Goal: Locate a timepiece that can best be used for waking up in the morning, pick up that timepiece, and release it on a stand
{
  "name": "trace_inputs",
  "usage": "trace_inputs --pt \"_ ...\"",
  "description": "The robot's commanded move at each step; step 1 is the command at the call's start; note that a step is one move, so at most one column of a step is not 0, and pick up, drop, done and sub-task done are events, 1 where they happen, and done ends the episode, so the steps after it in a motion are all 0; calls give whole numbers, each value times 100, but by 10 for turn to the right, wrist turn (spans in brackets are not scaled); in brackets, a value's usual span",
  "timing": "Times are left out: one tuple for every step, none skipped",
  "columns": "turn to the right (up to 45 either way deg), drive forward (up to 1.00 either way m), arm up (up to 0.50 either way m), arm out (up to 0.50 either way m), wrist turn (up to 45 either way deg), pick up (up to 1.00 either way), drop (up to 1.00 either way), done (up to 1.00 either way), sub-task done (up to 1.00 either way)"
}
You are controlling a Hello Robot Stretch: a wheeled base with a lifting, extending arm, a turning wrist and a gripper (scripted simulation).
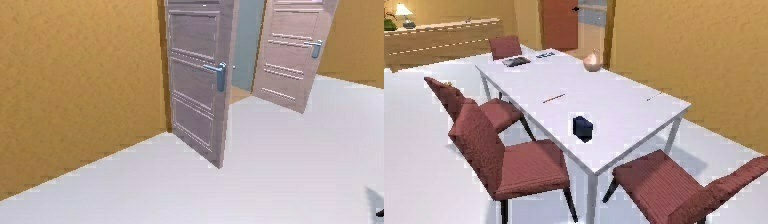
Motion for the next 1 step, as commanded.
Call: trace_inputs --pt "0 0 50 0 0 0 0 0 0"
